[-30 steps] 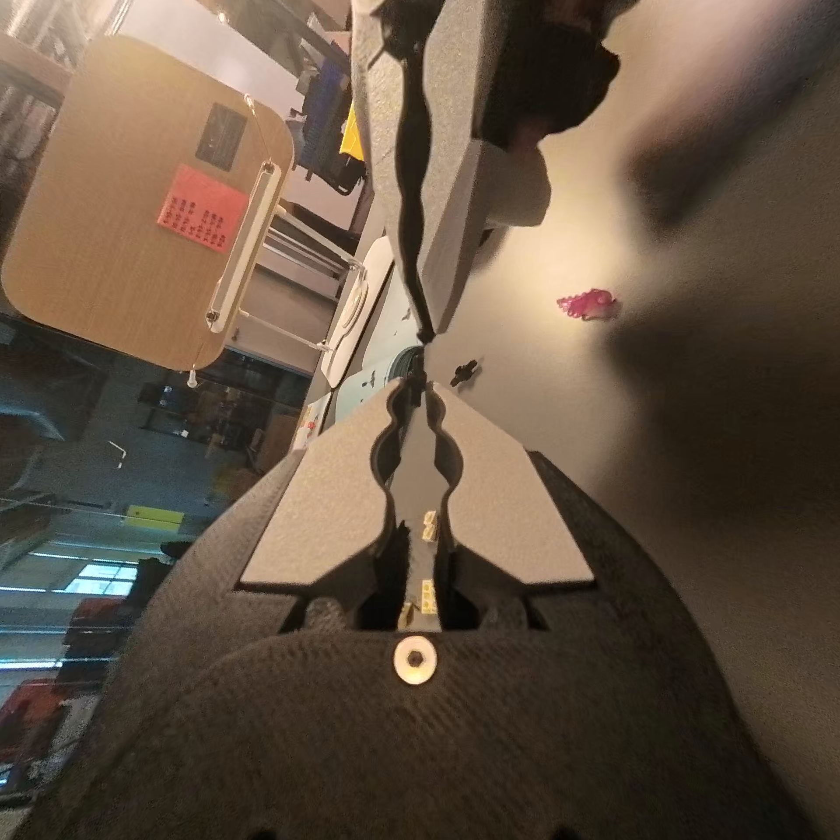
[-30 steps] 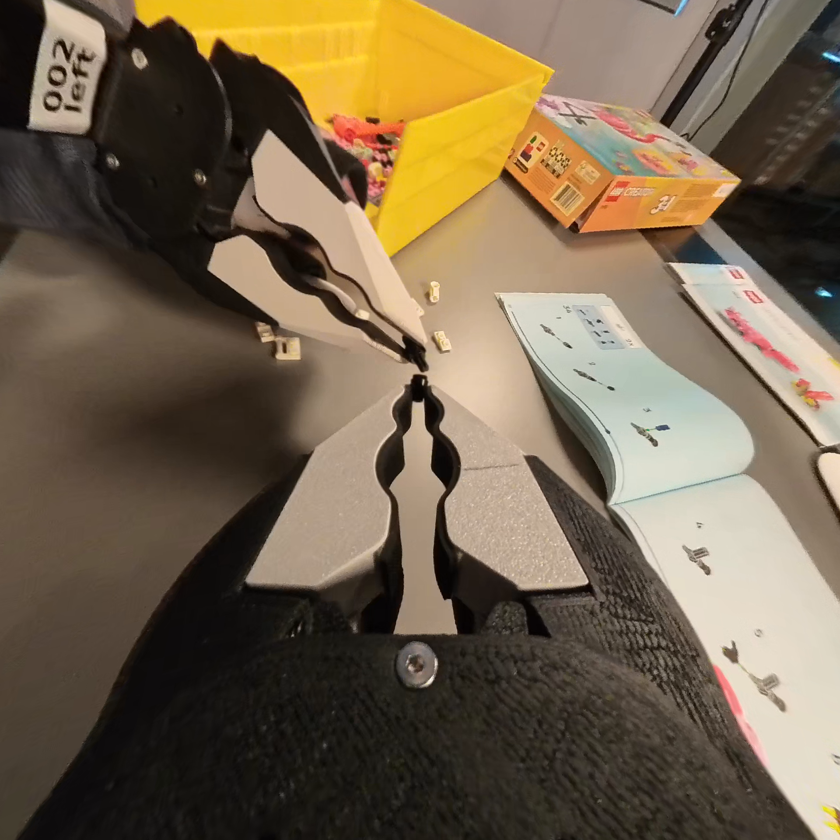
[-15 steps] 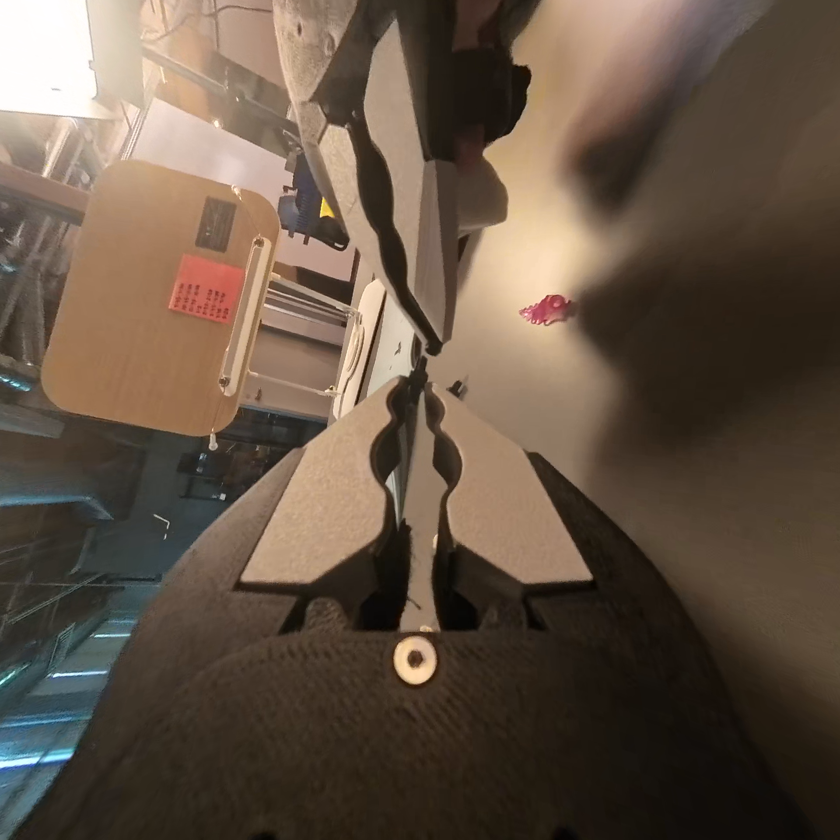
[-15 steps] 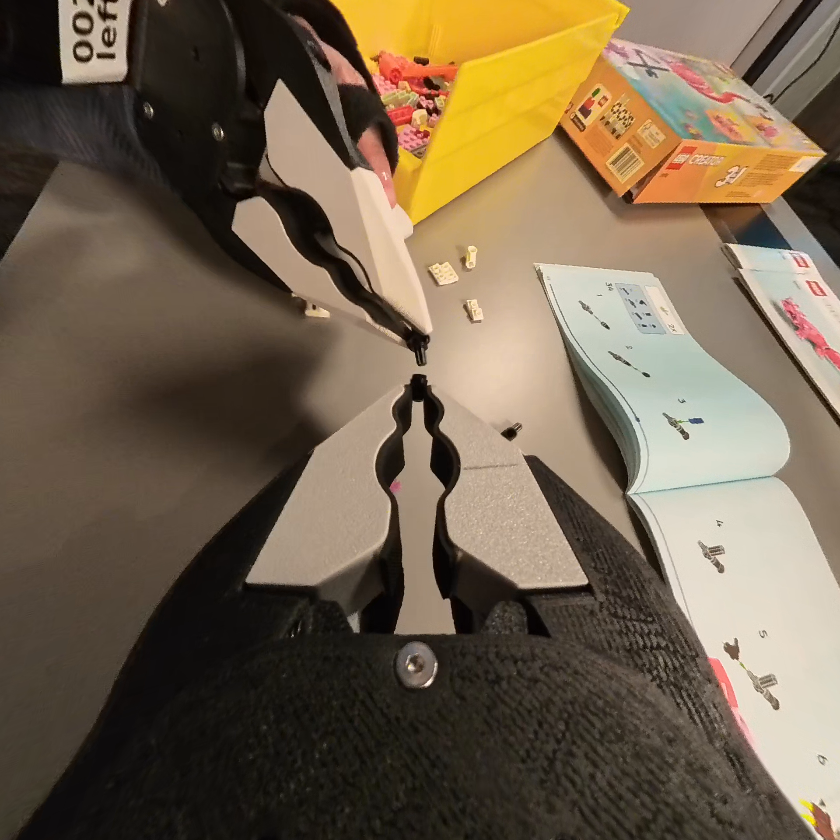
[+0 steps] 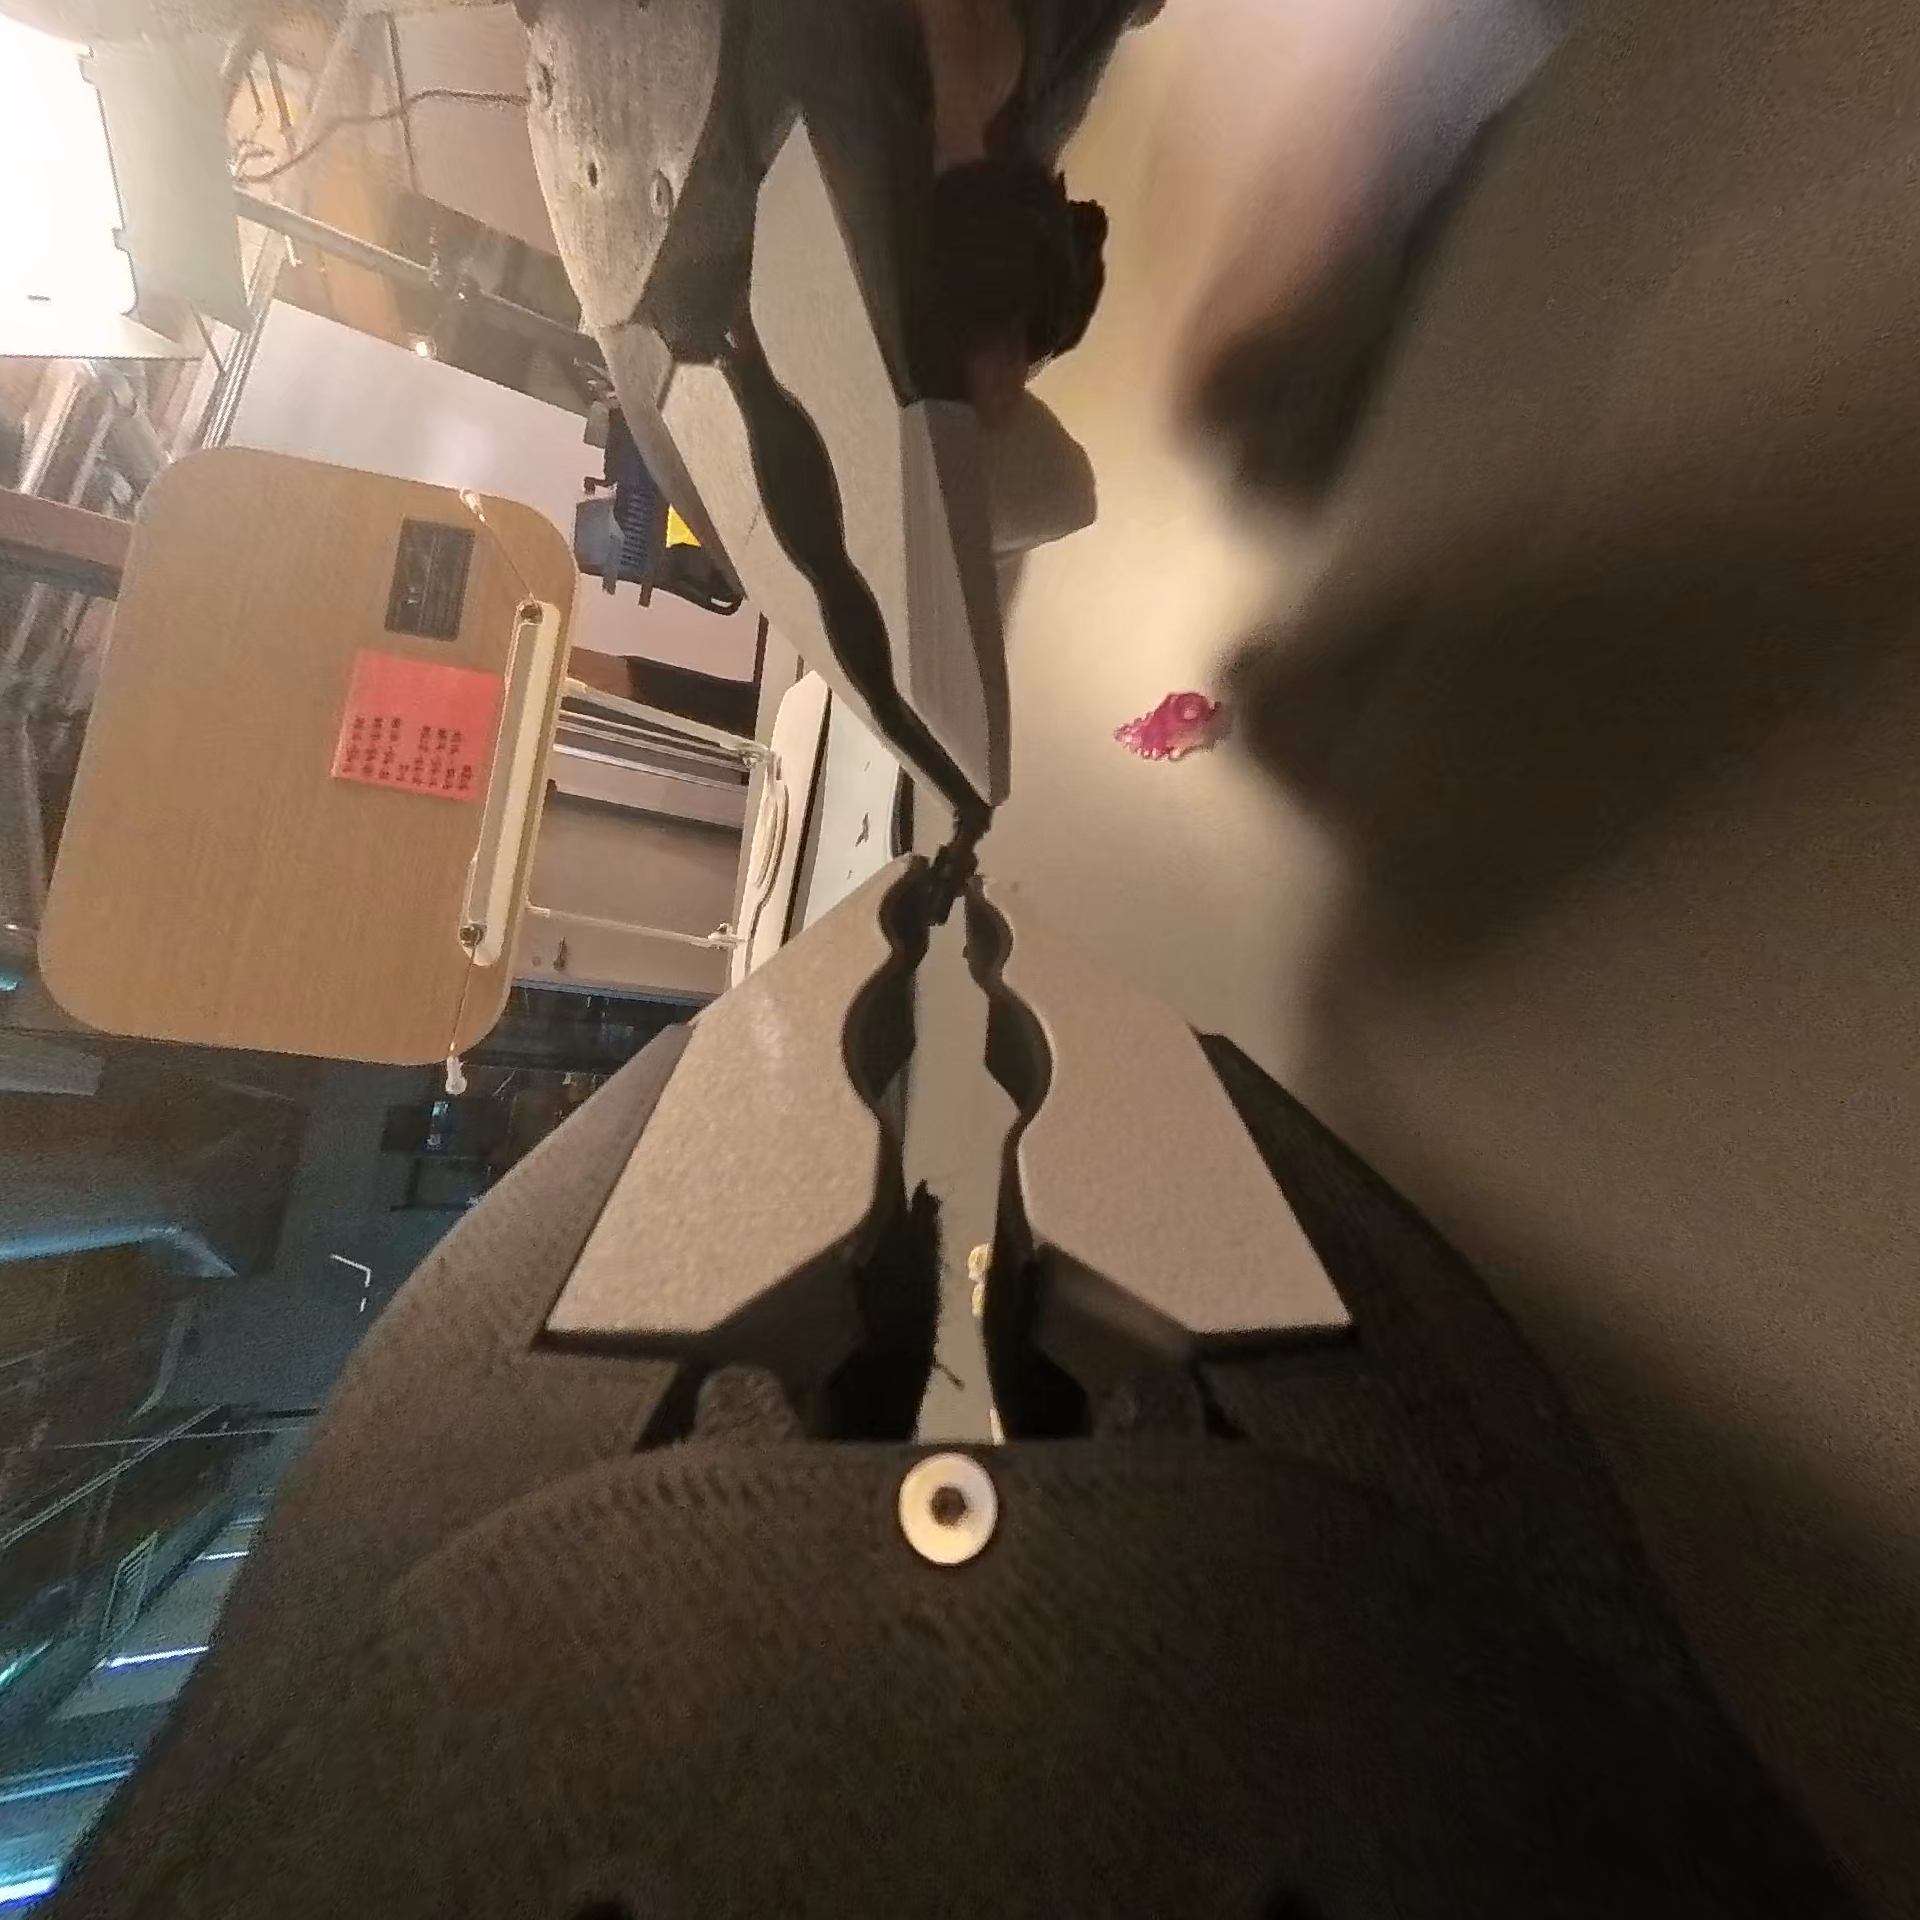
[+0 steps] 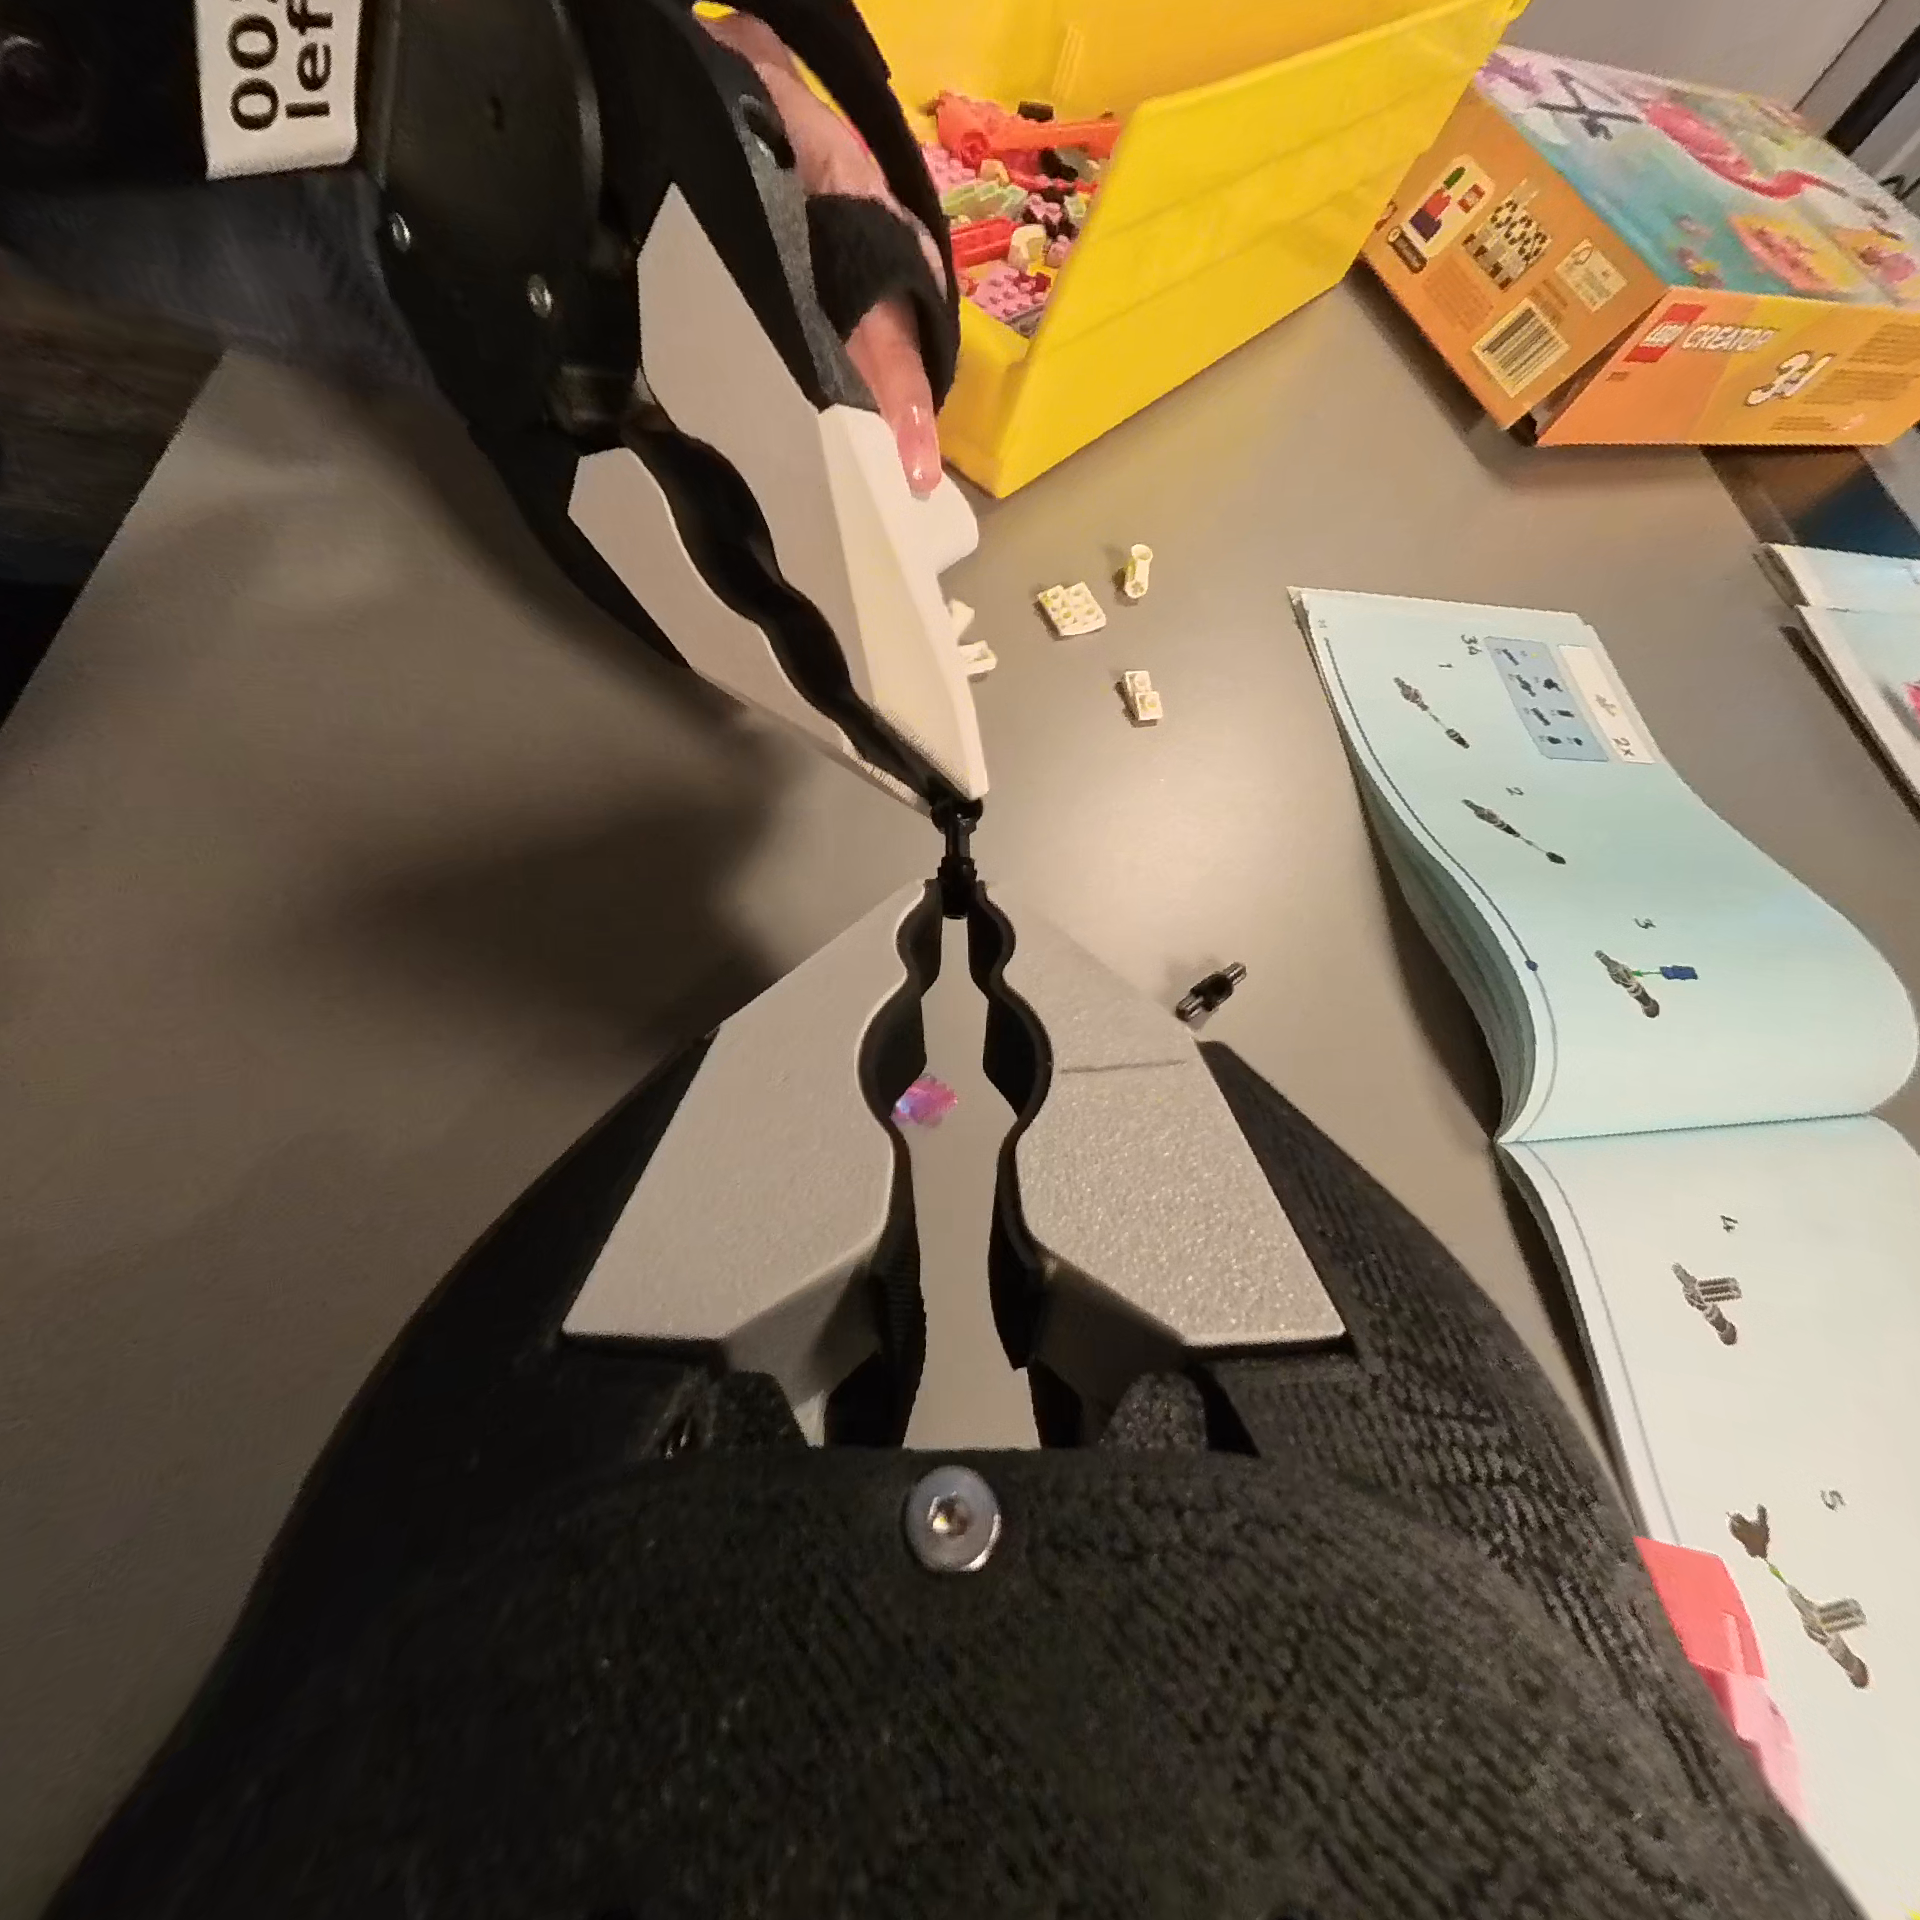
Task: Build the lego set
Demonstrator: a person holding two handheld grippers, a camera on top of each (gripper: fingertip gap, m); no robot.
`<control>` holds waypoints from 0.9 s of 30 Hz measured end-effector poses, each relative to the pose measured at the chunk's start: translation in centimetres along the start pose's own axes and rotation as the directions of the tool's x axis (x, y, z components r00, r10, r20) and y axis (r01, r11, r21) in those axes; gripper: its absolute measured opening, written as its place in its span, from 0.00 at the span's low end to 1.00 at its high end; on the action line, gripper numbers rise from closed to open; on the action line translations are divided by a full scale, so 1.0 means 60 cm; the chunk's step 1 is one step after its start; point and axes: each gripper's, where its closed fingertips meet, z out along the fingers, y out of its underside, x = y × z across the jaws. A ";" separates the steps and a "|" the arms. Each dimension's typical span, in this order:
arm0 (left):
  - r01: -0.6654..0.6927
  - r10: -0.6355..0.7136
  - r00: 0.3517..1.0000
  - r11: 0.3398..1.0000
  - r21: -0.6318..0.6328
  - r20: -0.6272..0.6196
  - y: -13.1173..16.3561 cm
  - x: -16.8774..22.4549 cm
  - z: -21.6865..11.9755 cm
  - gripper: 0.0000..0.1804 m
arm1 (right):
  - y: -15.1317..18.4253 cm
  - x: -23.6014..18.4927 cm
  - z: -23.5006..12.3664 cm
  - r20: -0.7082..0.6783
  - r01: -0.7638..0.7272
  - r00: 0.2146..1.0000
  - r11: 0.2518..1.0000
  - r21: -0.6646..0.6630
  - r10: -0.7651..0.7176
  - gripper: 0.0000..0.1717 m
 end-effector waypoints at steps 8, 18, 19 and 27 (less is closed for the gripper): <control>-0.089 0.089 0.996 0.996 -0.031 -0.028 -0.006 0.016 0.003 0.03 | 0.016 -0.010 0.002 0.031 0.018 0.999 0.998 -0.060 -0.016 0.01; -0.072 0.071 0.996 0.997 -0.021 -0.055 -0.007 0.026 0.006 0.03 | 0.027 -0.012 0.006 -0.020 0.157 0.986 0.971 -0.182 -0.163 0.01; -0.057 0.056 0.997 0.998 -0.017 -0.057 -0.007 0.025 0.006 0.03 | 0.026 -0.012 0.005 -0.014 0.142 0.989 0.976 -0.168 -0.146 0.01; 0.069 -0.068 0.997 0.998 0.016 -0.042 -0.007 0.010 0.001 0.03 | 0.005 -0.010 -0.005 0.018 0.054 0.998 0.998 -0.030 -0.054 0.01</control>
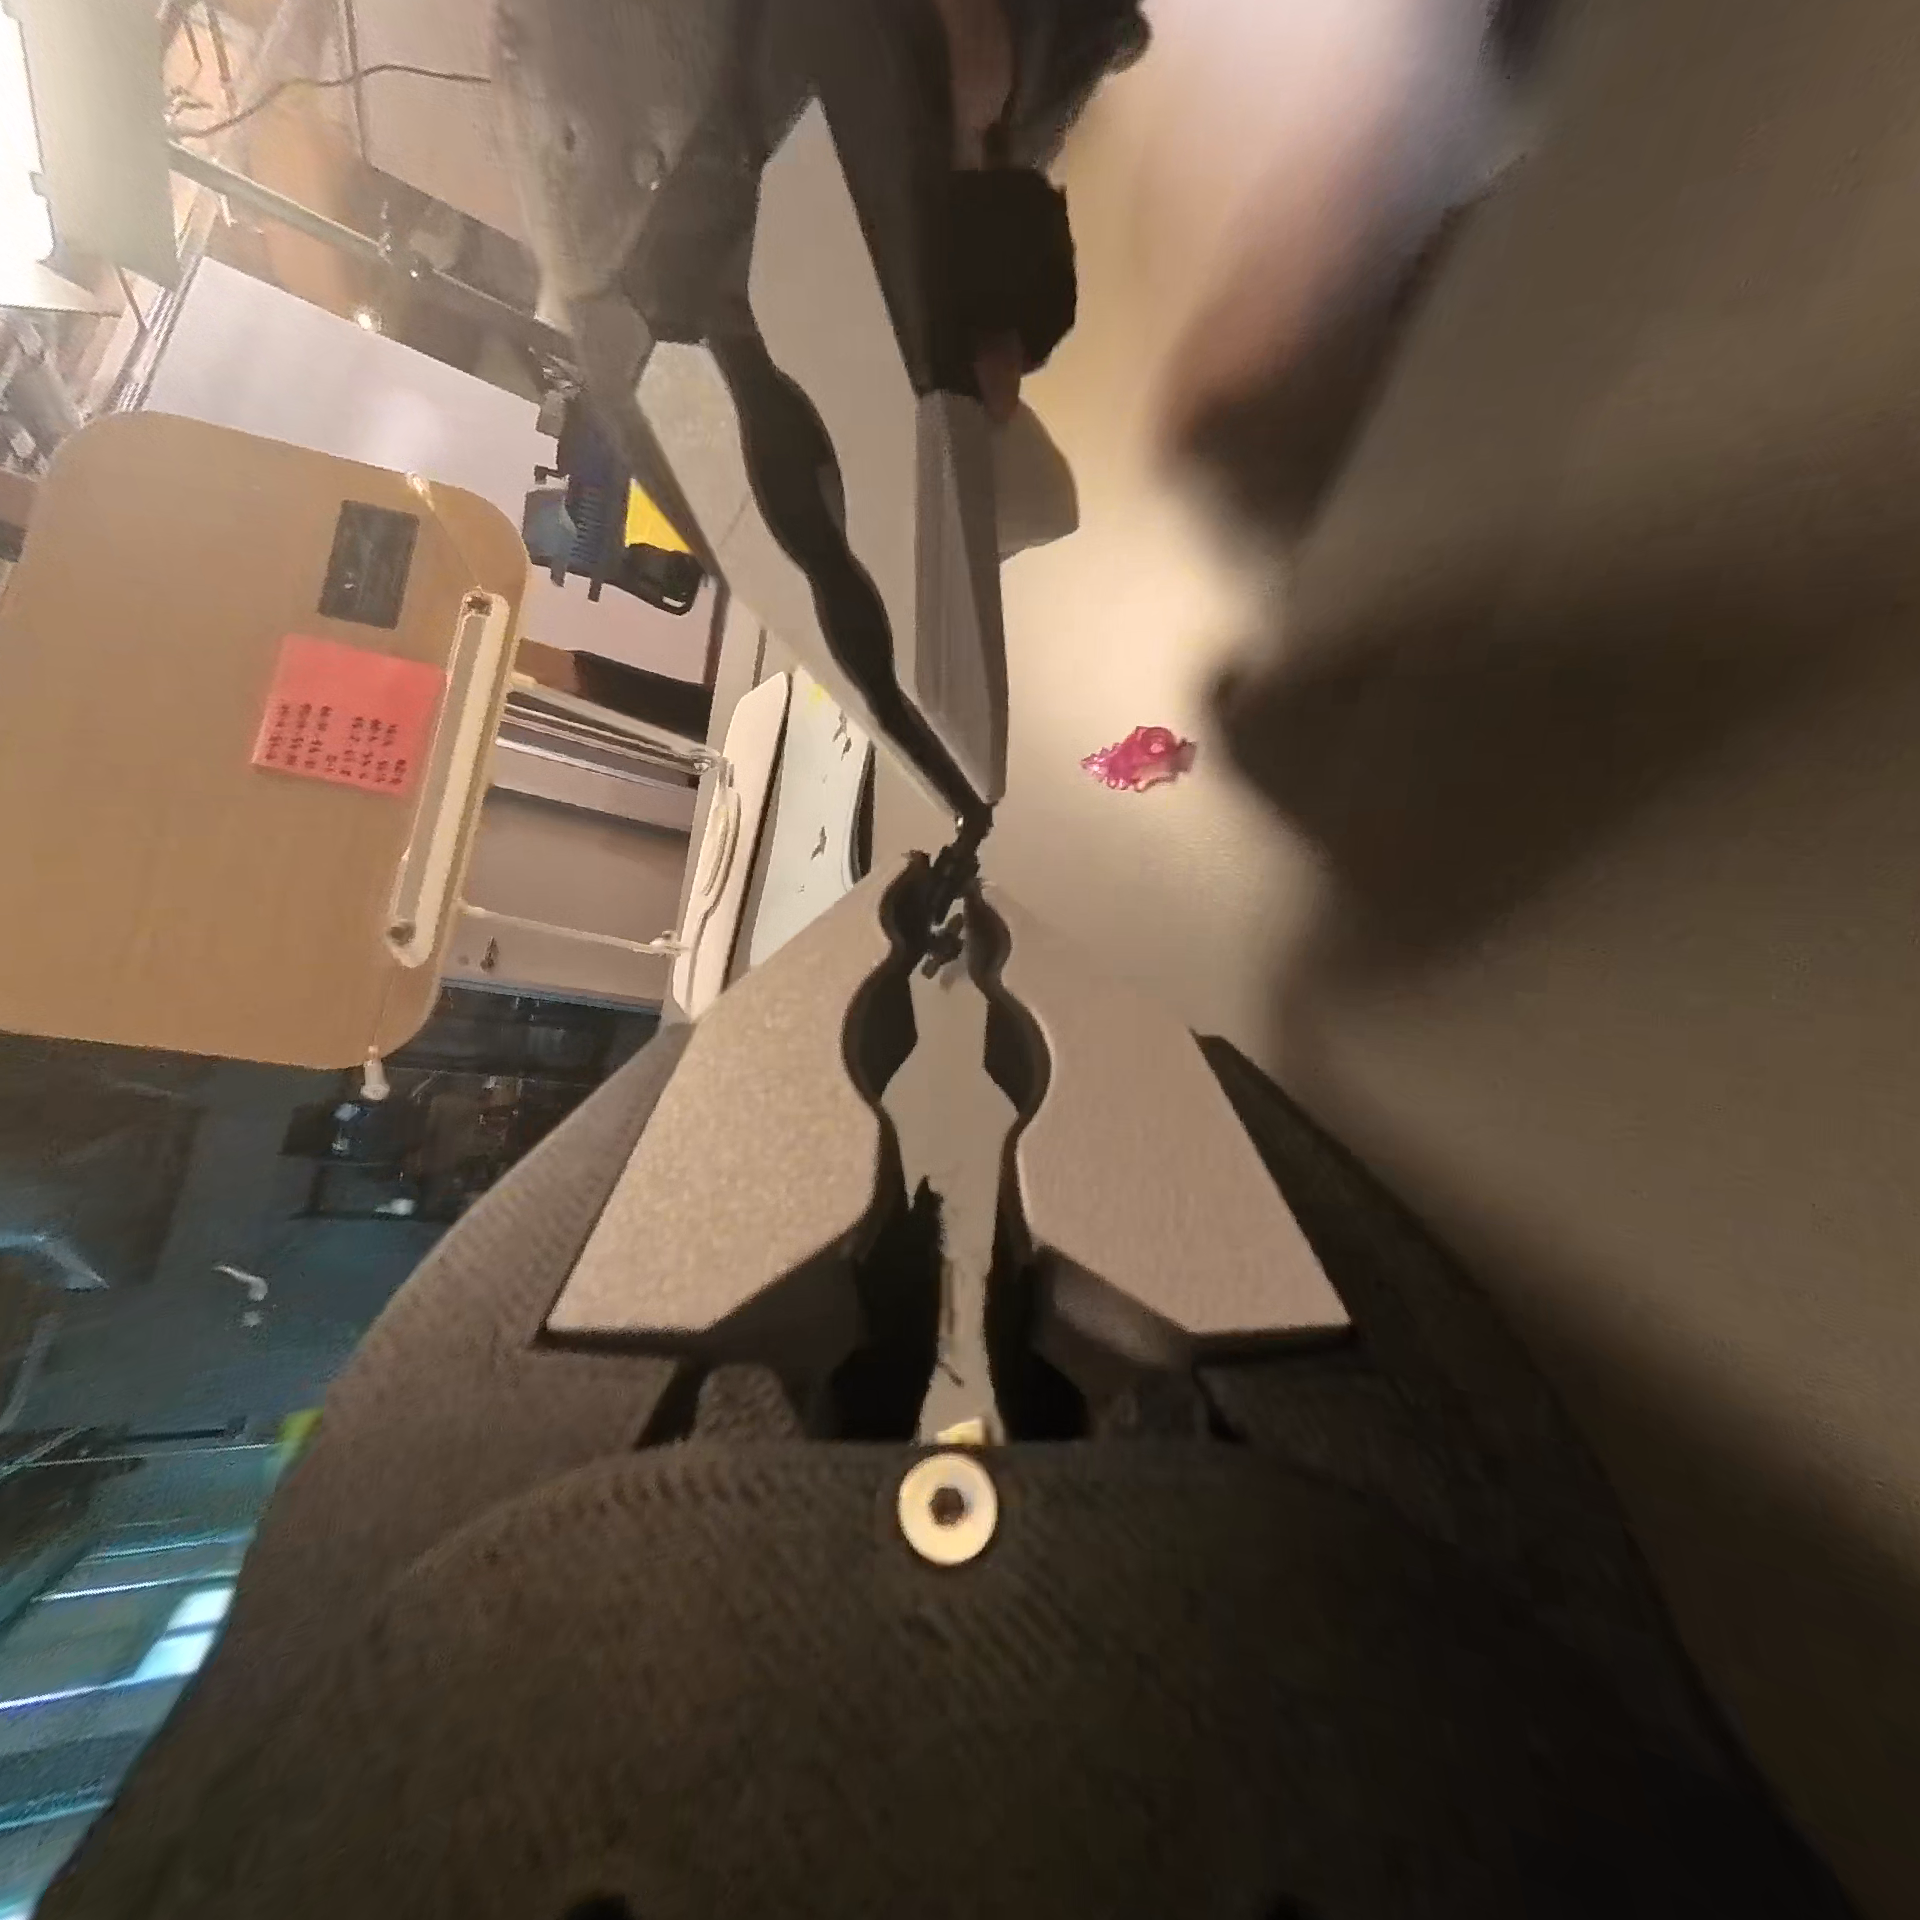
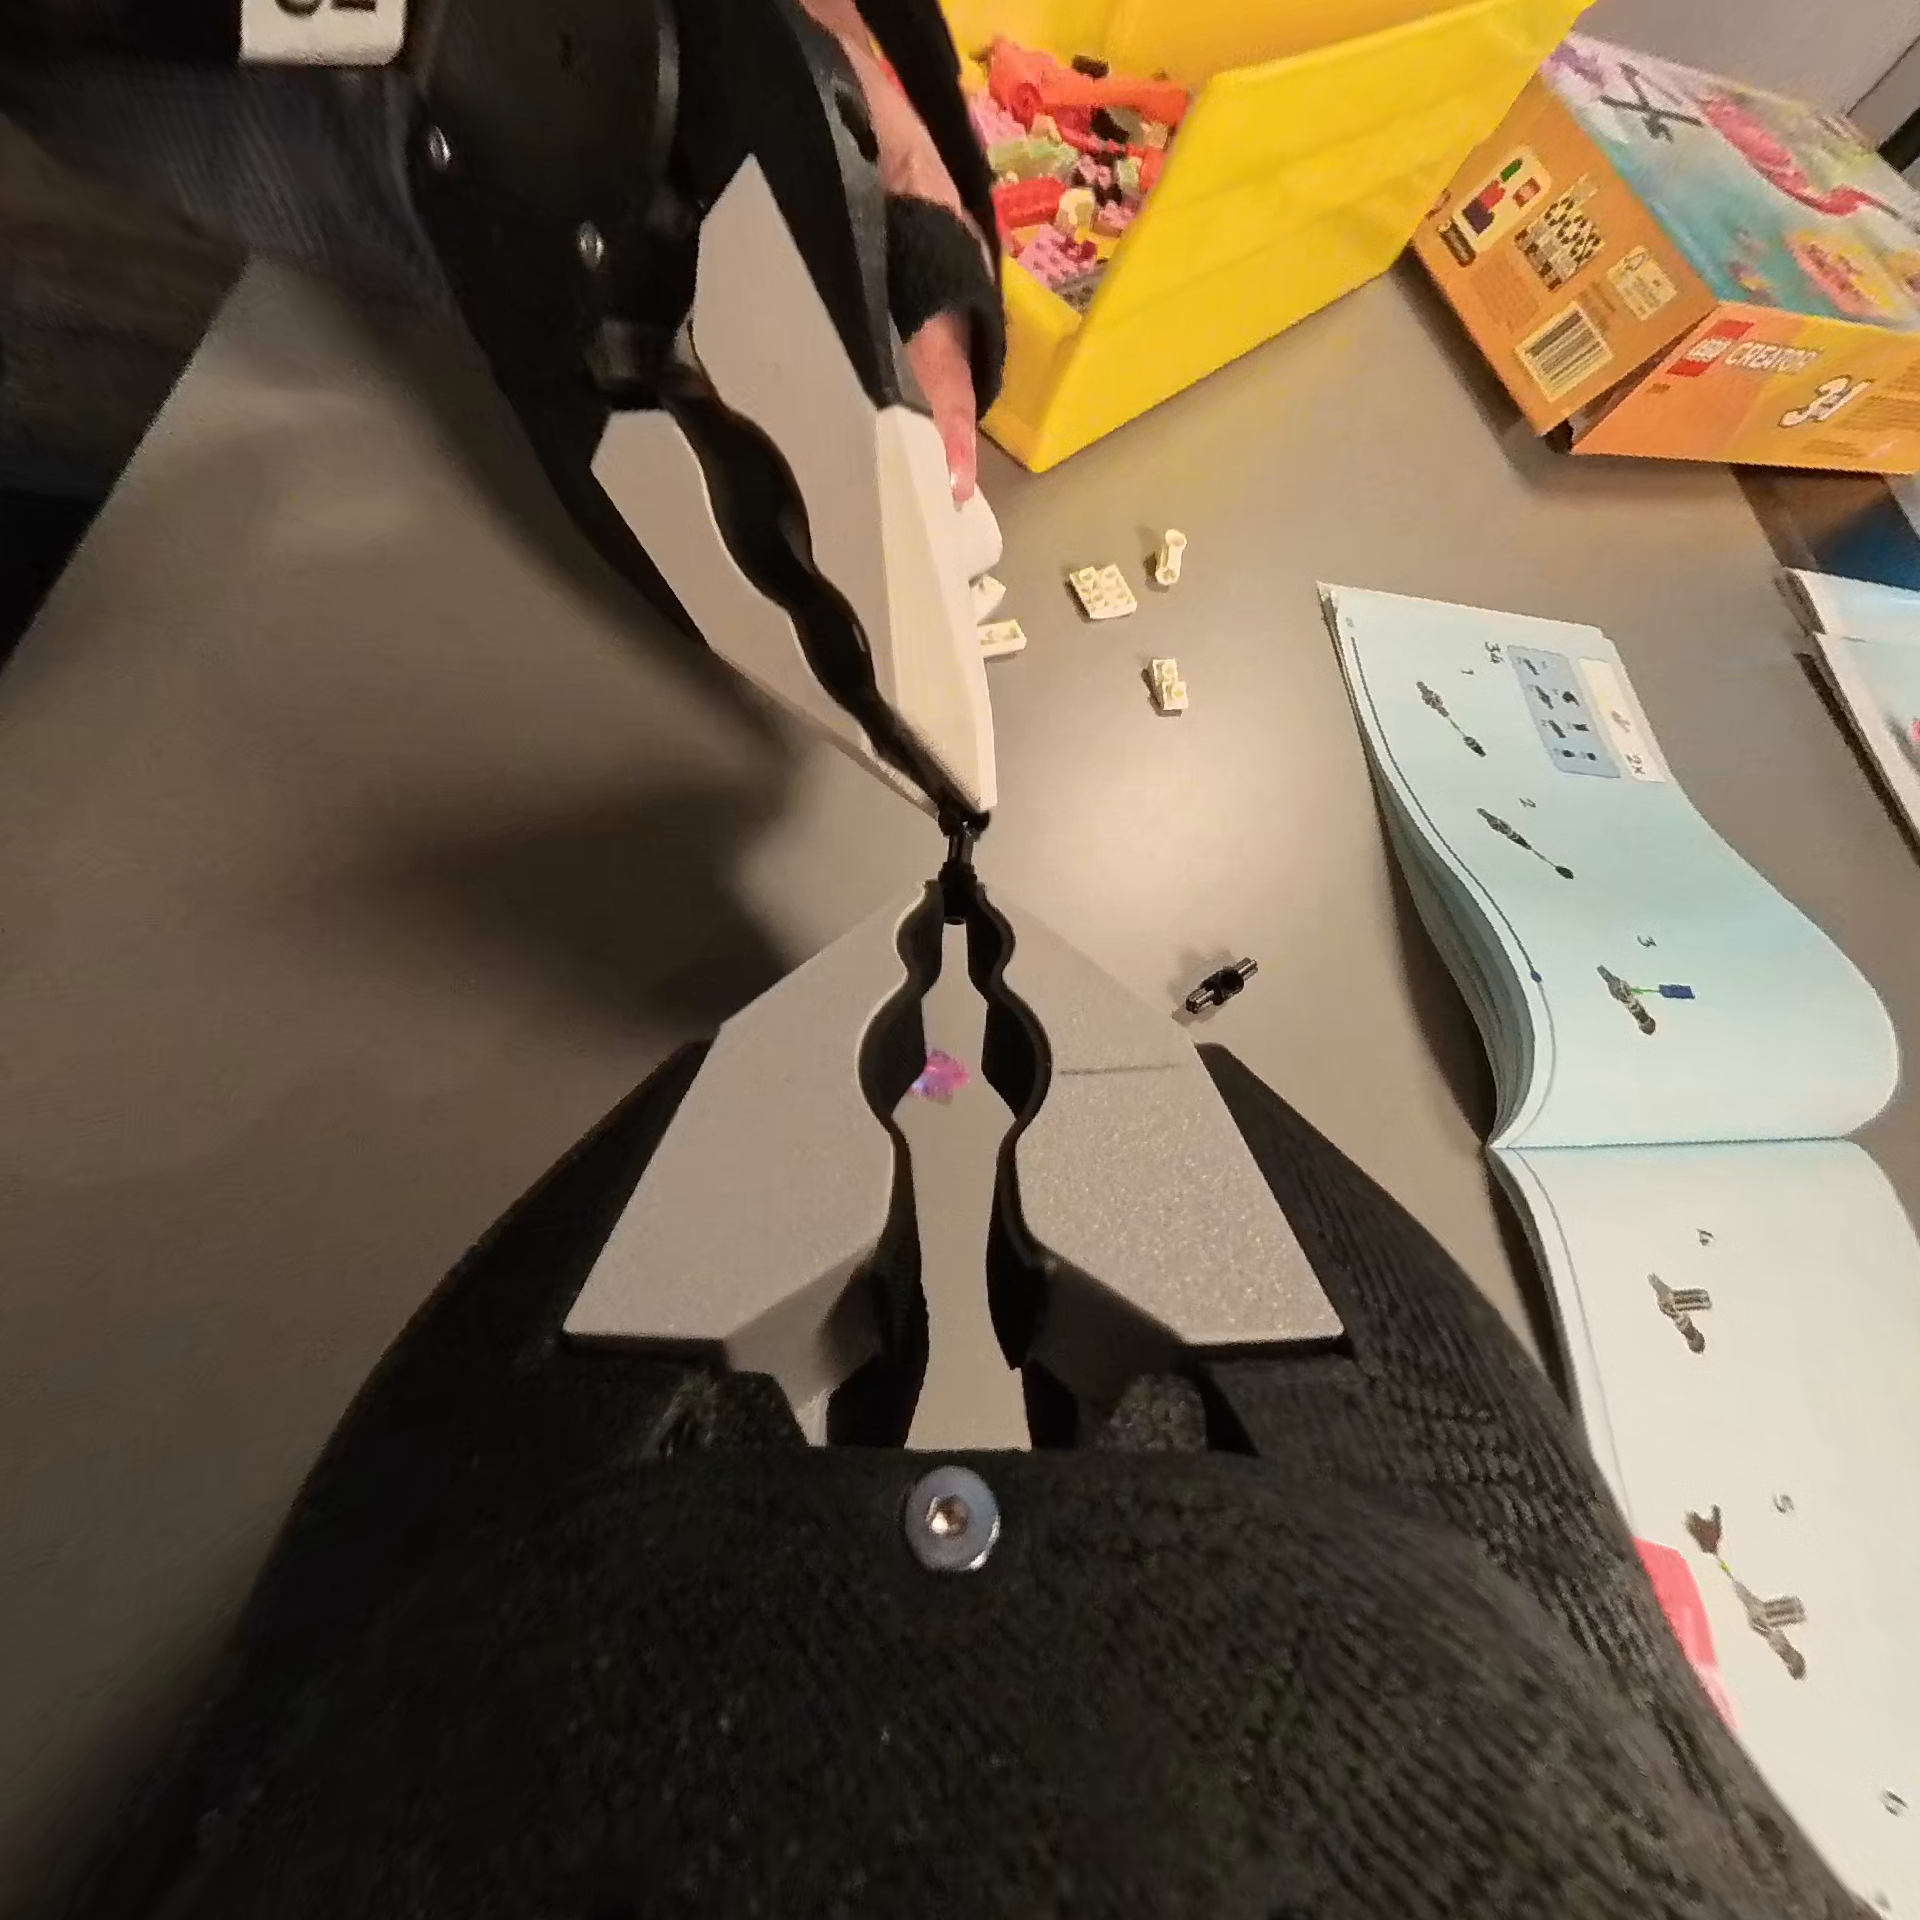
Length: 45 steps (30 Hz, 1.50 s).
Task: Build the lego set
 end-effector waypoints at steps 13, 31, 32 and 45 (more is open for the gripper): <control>0.573 -0.567 0.820 0.810 0.125 -0.080 0.000 -0.046 -0.011 0.03 | -0.047 0.029 -0.019 -0.034 -0.132 0.989 0.960 0.248 0.145 0.04; 0.686 -0.685 0.727 0.722 0.087 -0.049 0.030 -0.059 -0.008 0.03 | 0.053 0.045 -0.062 -0.091 -0.243 0.967 0.969 -0.043 0.238 0.14; 0.685 -0.683 0.728 0.724 0.085 -0.051 0.030 -0.058 -0.007 0.04 | 0.059 0.047 -0.073 -0.111 -0.249 0.964 0.967 -0.058 0.242 0.14; 0.625 -0.623 0.780 0.779 0.052 -0.057 0.025 -0.045 -0.001 0.04 | 0.135 -0.086 -0.171 -0.279 -0.494 0.849 0.861 -0.116 0.449 0.12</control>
